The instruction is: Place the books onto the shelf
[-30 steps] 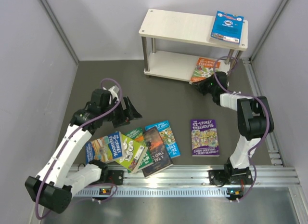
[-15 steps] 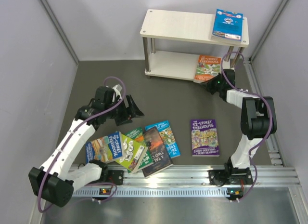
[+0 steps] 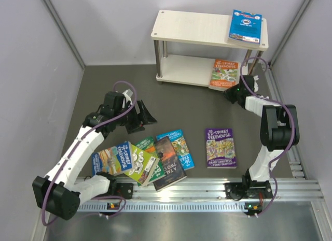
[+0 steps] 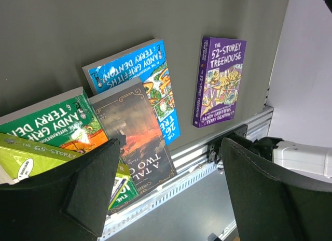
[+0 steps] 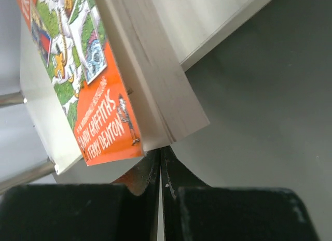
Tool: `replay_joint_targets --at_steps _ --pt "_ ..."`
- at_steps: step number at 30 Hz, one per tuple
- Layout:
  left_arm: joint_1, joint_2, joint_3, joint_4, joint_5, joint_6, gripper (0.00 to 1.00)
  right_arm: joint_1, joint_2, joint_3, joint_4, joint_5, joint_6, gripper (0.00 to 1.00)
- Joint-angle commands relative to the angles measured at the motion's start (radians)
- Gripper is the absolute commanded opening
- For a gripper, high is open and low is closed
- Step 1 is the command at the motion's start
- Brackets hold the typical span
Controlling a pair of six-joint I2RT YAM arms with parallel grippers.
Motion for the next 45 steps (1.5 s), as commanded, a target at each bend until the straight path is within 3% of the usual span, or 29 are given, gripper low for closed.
replay_joint_targets --at_steps 1,7,13,18,20,21,22,24,25,27,28,31,34,37,41,45 --pt "0.003 -0.004 -0.01 0.061 0.009 -0.009 0.83 -0.01 -0.042 0.044 0.031 0.105 0.04 0.0" --pt "0.003 -0.03 -0.027 0.063 -0.005 -0.016 0.83 -0.007 -0.029 0.081 0.017 0.213 0.041 0.0" --pt "0.003 -0.043 -0.036 0.06 -0.011 -0.021 0.83 -0.011 -0.019 0.124 0.011 0.199 0.028 0.0" --pt "0.003 -0.05 -0.025 0.051 -0.022 -0.015 0.84 -0.014 -0.059 0.105 0.052 -0.061 -0.059 0.0" --pt "0.003 -0.049 -0.022 0.049 -0.025 -0.007 0.84 -0.014 -0.145 0.032 0.055 -0.095 -0.078 0.02" --pt "0.003 -0.043 -0.019 0.051 -0.025 -0.006 0.84 -0.016 -0.18 0.007 0.045 -0.118 -0.103 0.09" --pt "0.003 -0.038 -0.016 0.051 -0.02 0.0 0.84 -0.014 -0.256 -0.041 0.028 -0.126 -0.12 0.31" --pt "0.003 -0.023 -0.008 0.057 -0.014 0.014 0.85 -0.014 -0.342 -0.085 -0.061 -0.131 -0.173 0.49" --pt "0.003 -0.012 -0.004 0.064 0.001 0.023 0.86 -0.014 -0.437 -0.123 -0.102 -0.129 -0.193 0.69" --pt "-0.002 0.029 0.009 0.067 0.01 0.045 0.86 -0.014 -0.53 -0.148 -0.248 -0.096 -0.249 0.86" --pt "-0.005 0.048 0.016 0.081 0.021 0.049 0.87 -0.014 -0.614 -0.164 -0.302 -0.08 -0.272 0.99" --pt "-0.042 0.146 0.051 0.118 0.039 0.053 0.91 -0.014 -0.722 -0.177 -0.518 -0.028 -0.358 1.0" --pt "-0.161 0.321 0.117 0.199 0.055 0.034 0.95 -0.016 -0.756 -0.209 -0.748 0.013 -0.412 1.0" --pt "-0.278 0.515 0.276 0.221 0.052 0.031 0.97 -0.014 -0.719 -0.279 -0.86 -0.022 -0.443 1.0" --pt "-0.39 0.731 0.428 0.21 0.096 0.03 0.97 -0.011 -0.677 -0.399 -0.876 -0.085 -0.444 1.0" --pt "-0.456 0.861 0.458 0.308 0.159 -0.03 0.97 0.009 -0.682 -0.467 -0.882 -0.063 -0.447 1.0"
